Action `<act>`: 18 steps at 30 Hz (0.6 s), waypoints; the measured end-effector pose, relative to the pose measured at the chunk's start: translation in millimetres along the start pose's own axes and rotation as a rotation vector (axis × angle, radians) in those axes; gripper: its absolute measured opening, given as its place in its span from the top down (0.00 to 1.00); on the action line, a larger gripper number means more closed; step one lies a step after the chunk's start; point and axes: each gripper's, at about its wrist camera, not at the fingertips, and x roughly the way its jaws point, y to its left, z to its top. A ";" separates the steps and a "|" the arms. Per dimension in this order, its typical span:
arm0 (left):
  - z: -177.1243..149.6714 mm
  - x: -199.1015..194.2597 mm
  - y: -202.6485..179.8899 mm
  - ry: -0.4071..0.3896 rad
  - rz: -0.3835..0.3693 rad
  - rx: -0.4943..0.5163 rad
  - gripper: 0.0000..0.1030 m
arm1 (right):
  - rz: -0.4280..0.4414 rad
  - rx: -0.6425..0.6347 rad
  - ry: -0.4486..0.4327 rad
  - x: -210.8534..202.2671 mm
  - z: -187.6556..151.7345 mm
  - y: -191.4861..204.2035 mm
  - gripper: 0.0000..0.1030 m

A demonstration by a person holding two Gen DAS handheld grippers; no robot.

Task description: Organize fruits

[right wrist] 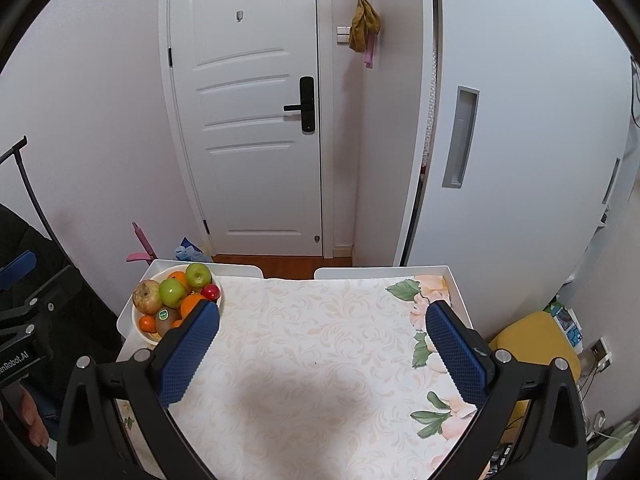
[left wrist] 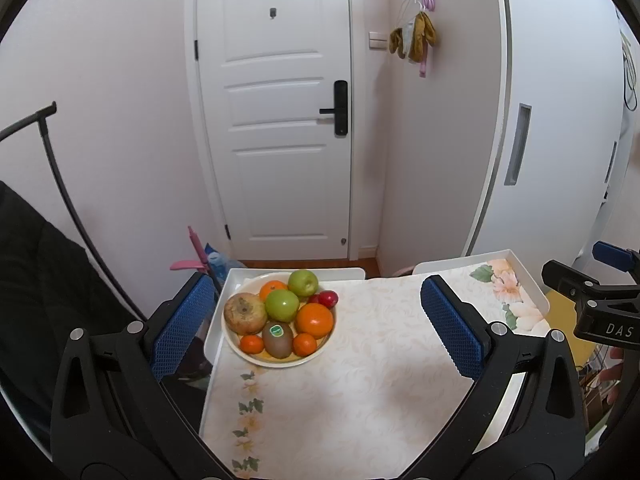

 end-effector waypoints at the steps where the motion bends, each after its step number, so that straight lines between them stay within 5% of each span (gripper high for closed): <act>1: 0.0 -0.1 0.1 0.000 0.000 0.000 0.00 | -0.001 0.002 0.000 0.0 -0.5 1.2 0.00; 18: -0.6 3.8 -3.0 -0.004 0.018 -0.008 0.00 | -0.008 0.010 -0.002 1.2 -0.5 3.3 0.00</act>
